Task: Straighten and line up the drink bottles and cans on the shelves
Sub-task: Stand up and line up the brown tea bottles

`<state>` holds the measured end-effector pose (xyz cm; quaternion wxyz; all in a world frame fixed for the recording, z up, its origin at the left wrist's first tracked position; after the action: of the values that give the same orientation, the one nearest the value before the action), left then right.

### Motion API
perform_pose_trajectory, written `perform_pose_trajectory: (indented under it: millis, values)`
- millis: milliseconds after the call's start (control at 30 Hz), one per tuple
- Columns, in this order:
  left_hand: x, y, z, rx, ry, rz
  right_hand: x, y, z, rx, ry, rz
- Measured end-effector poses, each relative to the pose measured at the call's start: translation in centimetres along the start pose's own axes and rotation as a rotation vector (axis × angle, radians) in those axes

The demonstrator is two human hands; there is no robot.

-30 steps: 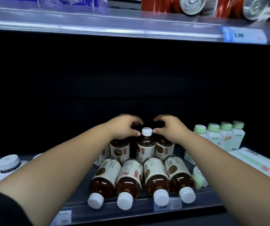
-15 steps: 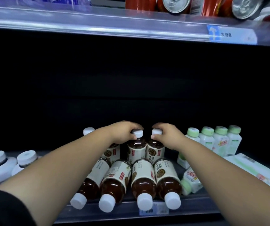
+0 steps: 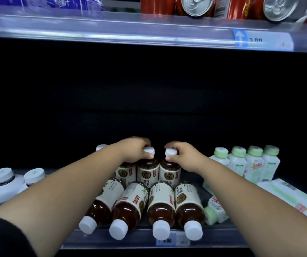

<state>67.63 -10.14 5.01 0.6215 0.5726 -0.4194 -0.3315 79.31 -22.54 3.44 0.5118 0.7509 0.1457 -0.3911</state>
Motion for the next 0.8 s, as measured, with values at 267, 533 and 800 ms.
perform_pose_trajectory:
  millis: [267, 533, 800]
  values:
    - [0.1, 1.1, 2.8, 0.206, 0.034, 0.079, -0.9, -0.4, 1.0, 0.021, 0.044, 0.028]
    - [-0.7, 0.9, 8.1, 0.3, 0.027, 0.164, -3.3, -1.4, 3.6, 0.153, 0.176, 0.148]
    - [-4.4, -0.3, 14.3, 0.246, -0.006, 0.197, -7.7, -7.2, 7.5, 0.147, 0.212, 0.156]
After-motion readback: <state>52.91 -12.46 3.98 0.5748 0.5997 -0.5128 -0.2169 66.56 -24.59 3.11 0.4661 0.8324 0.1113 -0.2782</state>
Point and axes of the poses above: each hand's wrist, its own z-axis away from the middle knuckle, its own y-axis out of the back of the hand, x = y × z, the point moved 9 cm from there along -z, towards the middle knuckle, and after that the axes turned 6 degrees about -z, right-handed, at the moved point
